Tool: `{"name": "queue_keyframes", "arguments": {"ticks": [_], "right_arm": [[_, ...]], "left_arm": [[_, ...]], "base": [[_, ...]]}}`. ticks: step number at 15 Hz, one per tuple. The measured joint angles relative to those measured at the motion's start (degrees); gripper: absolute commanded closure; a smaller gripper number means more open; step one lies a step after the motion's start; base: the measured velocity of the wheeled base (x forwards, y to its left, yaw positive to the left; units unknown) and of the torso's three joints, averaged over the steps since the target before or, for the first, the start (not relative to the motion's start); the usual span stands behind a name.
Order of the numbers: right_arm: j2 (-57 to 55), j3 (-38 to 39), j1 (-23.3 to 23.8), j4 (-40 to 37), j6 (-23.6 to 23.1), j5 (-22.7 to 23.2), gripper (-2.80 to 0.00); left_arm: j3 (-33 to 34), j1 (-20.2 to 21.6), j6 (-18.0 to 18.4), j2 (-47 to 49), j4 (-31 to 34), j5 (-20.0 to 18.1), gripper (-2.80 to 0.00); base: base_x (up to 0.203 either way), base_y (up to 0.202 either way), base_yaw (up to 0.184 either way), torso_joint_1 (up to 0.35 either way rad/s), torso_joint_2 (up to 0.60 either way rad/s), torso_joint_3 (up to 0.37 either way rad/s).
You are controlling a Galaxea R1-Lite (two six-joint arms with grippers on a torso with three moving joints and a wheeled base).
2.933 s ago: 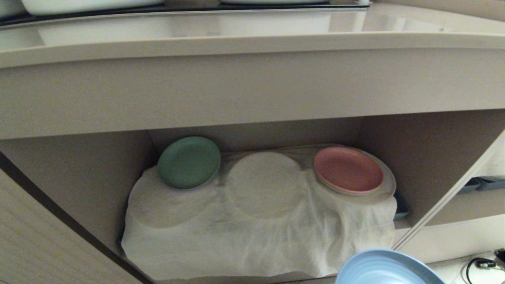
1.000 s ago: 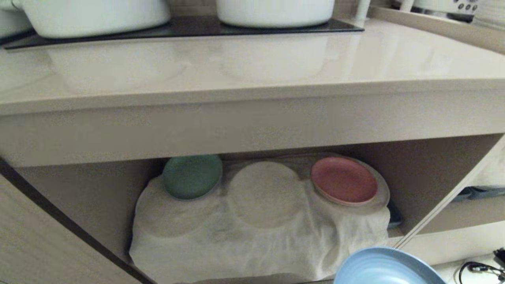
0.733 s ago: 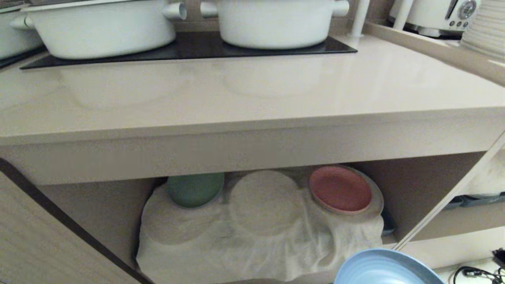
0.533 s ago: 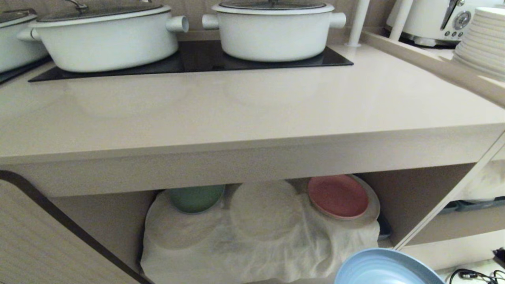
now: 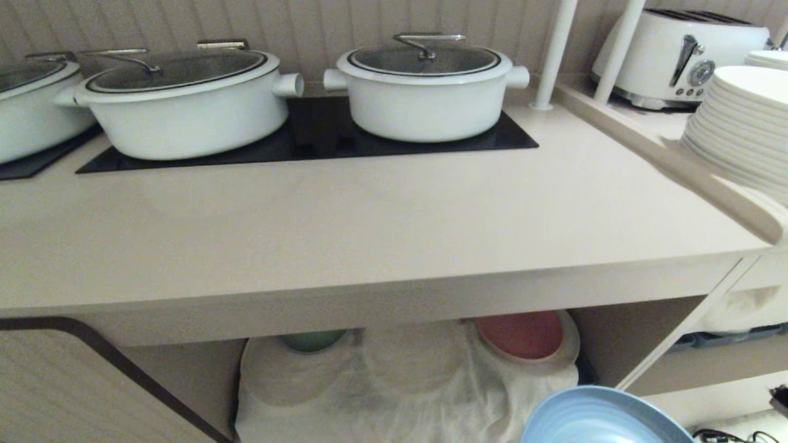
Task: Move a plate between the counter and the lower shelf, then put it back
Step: Put the plate
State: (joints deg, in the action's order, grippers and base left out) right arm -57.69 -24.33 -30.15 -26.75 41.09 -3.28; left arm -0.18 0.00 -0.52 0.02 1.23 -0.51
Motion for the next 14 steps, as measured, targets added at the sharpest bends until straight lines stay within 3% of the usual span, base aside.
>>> {"name": "queue_keyframes", "arguments": {"ticks": [14], "right_arm": [[0.0, -0.3, 0.0, -0.1, 0.0, 0.0, 0.00]], "left_arm": [[0.0, 0.0, 0.0, 0.0, 0.0, 0.0, 0.00]], "base": [[0.000, 0.000, 0.000, 0.259, -0.55, -0.293]]}}
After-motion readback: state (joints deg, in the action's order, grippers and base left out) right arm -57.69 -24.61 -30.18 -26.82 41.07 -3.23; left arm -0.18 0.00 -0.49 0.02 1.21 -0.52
